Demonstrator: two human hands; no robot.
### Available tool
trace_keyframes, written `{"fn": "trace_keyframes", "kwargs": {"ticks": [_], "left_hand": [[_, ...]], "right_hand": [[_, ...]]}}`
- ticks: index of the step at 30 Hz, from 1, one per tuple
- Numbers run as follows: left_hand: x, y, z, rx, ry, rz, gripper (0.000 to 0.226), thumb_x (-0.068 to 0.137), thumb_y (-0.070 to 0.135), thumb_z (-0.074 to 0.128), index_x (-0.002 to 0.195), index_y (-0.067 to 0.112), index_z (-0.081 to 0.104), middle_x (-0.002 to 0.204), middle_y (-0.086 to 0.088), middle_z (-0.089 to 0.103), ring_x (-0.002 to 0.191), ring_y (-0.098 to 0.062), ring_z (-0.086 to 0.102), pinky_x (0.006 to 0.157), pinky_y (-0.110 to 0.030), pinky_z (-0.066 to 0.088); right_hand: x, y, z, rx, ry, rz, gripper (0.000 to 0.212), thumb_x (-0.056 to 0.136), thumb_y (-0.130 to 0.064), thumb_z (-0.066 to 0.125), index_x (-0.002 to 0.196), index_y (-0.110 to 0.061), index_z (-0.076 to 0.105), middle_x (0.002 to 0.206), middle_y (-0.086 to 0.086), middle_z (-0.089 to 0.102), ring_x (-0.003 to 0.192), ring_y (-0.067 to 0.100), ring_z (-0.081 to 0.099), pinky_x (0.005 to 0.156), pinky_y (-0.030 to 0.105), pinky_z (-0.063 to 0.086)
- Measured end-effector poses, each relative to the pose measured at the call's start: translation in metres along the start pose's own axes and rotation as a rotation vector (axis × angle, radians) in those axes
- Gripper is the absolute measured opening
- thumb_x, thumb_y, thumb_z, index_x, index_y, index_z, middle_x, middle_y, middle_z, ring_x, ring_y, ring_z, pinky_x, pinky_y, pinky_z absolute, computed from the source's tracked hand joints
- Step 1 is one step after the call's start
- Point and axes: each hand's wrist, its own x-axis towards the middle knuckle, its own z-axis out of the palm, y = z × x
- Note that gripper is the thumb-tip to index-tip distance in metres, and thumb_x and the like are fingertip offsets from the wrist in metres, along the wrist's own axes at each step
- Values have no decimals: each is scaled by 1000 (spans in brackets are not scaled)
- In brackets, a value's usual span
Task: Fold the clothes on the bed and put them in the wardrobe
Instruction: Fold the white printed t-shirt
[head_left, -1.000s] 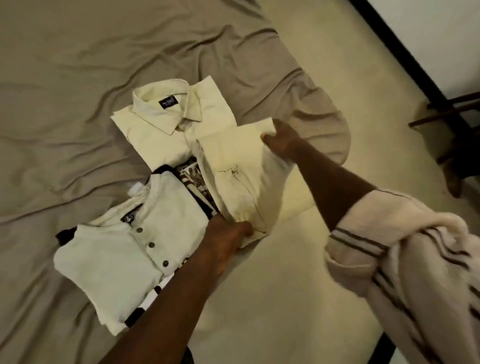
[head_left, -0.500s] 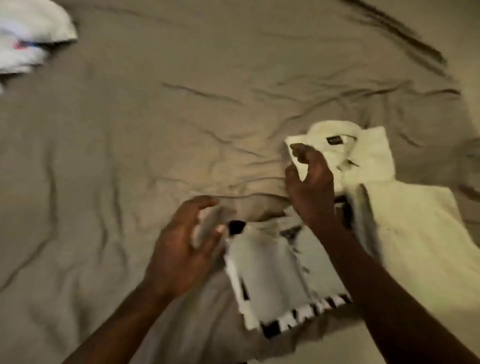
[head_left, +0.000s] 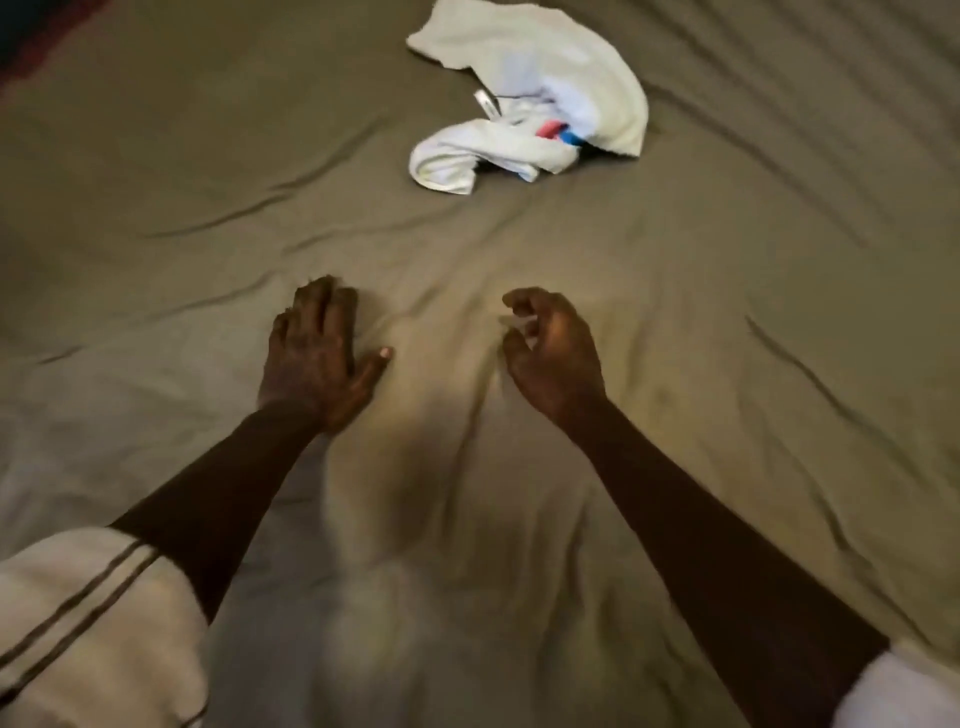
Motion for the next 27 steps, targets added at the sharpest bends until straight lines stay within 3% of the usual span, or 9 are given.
{"fn": "trace_keyframes", "kwargs": {"ticks": [5, 8, 9, 11, 13, 16, 19, 24, 27], "left_hand": [[10, -29, 37, 59, 6, 5, 89, 94, 73, 33, 161, 16, 27, 172, -11, 15, 159, -30, 9, 127, -54, 11], [14, -35, 42, 53, 62, 10, 88, 94, 72, 37, 161, 15, 28, 171, -12, 17, 159, -30, 12, 126, -55, 13], [12, -34, 44, 42, 75, 19, 88, 94, 72, 37, 162, 15, 28, 172, -12, 17, 160, -30, 12, 126, -55, 14], [11, -35, 49, 4, 110, 40, 88, 94, 71, 41, 161, 15, 30, 171, -12, 19, 159, -29, 13, 126, -55, 16], [10, -34, 46, -19, 117, 43, 89, 93, 72, 41, 161, 16, 33, 171, -11, 22, 159, -28, 17, 125, -56, 19], [24, -34, 17, -84, -165, -31, 108, 77, 86, 29, 165, 24, 19, 174, -4, 6, 161, -23, 3, 128, -51, 8], [31, -18, -36, -255, -373, -72, 126, 65, 90, 40, 165, 24, 3, 174, -4, -2, 160, -21, 0, 128, -46, 13], [-7, 64, -162, -664, 253, 26, 113, 76, 58, 81, 162, 12, 24, 166, -2, 31, 152, -13, 27, 119, -23, 25], [-43, 118, -259, -750, 392, 44, 79, 80, 51, 82, 146, 21, 51, 144, 6, 59, 133, -7, 54, 105, -17, 41]], "right_hand": [[145, -36, 44, -457, 104, -342, 58, 85, -12, 57, 142, -20, 56, 145, 13, 50, 133, 34, 48, 100, 45, 49], [214, -52, 50, -896, -77, -497, 82, 85, -7, 58, 160, -29, 32, 163, 9, 33, 152, 37, 27, 98, 48, 48], [227, -57, 47, -1053, -192, -478, 83, 87, -10, 60, 161, -28, 27, 162, 10, 35, 151, 37, 30, 101, 50, 45], [240, -70, 44, -1224, -304, -375, 57, 95, -19, 58, 149, -22, 42, 143, 11, 57, 134, 33, 52, 105, 45, 38], [230, -81, 37, -1072, -263, -292, 28, 97, -23, 55, 125, -17, 57, 123, 12, 68, 118, 34, 62, 94, 39, 40], [200, -109, 17, -549, -174, -145, 8, 97, -23, 57, 103, -17, 57, 109, 15, 69, 108, 38, 64, 84, 39, 45], [159, -159, -25, -131, -25, -71, 14, 96, -24, 62, 103, -12, 61, 105, 8, 71, 103, 33, 66, 86, 39, 50], [73, -252, -129, 245, 48, -146, 18, 99, -18, 60, 115, -12, 61, 108, 6, 72, 103, 25, 69, 89, 42, 56], [9, -297, -198, 429, 29, -168, 35, 99, -8, 54, 130, -23, 62, 119, 1, 73, 109, 19, 70, 86, 36, 57]]}}
